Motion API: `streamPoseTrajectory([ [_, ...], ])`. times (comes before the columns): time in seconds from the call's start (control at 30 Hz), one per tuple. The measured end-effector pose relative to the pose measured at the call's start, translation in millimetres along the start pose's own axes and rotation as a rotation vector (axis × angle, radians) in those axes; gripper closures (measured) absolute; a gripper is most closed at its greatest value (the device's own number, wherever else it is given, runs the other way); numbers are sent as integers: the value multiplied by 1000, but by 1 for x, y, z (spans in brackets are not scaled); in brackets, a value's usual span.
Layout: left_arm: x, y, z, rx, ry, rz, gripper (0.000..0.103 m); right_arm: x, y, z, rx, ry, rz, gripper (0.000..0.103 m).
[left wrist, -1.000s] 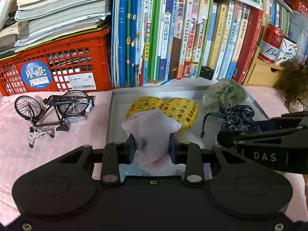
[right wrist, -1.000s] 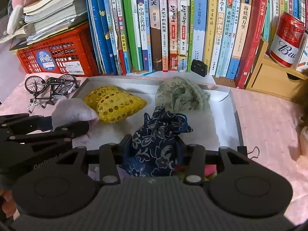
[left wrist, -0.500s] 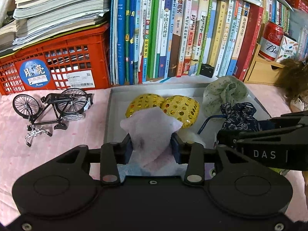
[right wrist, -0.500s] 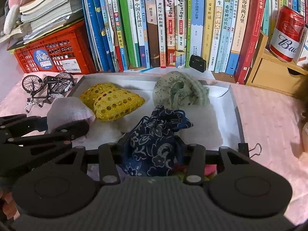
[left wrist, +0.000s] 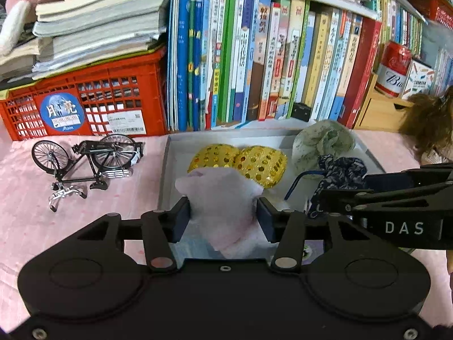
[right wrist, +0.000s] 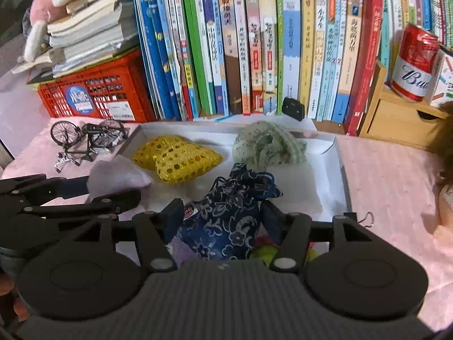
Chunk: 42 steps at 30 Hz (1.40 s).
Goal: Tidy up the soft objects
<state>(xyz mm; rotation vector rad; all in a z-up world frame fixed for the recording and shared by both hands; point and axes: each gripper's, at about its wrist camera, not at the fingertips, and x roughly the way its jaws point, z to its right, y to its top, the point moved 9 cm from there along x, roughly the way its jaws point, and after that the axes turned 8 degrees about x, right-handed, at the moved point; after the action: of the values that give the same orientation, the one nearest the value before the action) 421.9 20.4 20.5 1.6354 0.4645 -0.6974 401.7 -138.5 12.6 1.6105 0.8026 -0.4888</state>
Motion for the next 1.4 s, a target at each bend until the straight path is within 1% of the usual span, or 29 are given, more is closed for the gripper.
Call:
streamPoseTrajectory([
  [0.4,-42,6,9,15,10,43,43,-41,-1,0,-13,5,70,24],
  [0.57,-60,8,10,18,20,64,32,-58,-3,2,-14,8,96,21],
  [0.63,-66,8,11,19,21,68,30,-62,-4,4,-11,7,101,20],
  [0.9,-84,4,17,46,30,76,26,-78,-9,9,-10,4,124,17],
  [1.0,-91,2,20,49,30,84,23,-85,-12,10,-16,1,142,15],
  [1.23,-113,-10,22,14,20,118,20,-106,-23,8,-43,-1,187,13],
  [1.4,-136,-22,24,13,26,153,18,-129,-33,2,-76,11,231,8],
])
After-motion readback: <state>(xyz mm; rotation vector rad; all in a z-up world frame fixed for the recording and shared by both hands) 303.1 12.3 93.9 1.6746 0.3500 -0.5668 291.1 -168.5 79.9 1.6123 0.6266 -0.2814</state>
